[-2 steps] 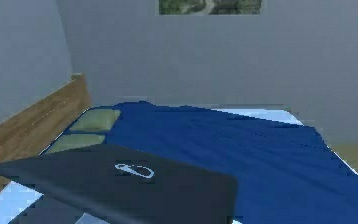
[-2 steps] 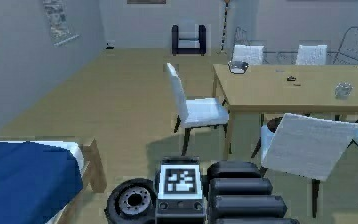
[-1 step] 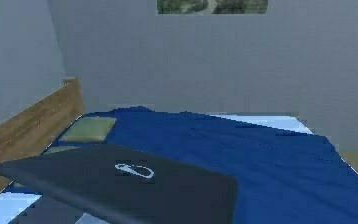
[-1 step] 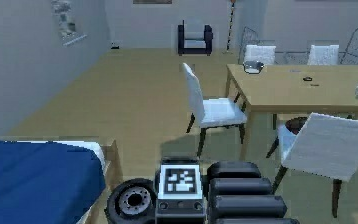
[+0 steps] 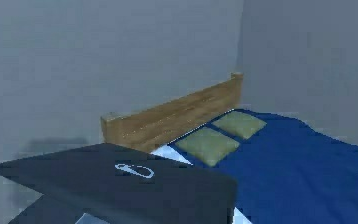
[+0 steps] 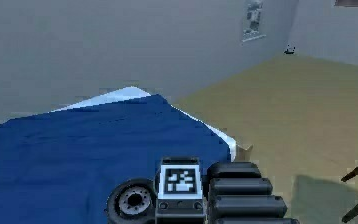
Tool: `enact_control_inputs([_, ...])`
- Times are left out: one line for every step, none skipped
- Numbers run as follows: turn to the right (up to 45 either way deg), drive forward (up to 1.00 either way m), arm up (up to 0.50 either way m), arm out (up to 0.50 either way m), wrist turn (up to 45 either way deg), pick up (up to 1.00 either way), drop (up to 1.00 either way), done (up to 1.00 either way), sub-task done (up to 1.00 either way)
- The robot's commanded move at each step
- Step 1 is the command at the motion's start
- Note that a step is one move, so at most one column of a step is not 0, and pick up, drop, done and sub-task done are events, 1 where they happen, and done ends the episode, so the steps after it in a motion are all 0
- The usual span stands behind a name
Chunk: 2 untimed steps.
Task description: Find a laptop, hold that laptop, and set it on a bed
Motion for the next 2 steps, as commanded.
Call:
enact_control_inputs([-30.0,0.00,0.00,0.00,0.0,0.00,0.00,0.00,0.00])
enact_control_inputs([0.0,0.20,0.00,0.00,0.0,0.00,0.00,0.00,0.00])
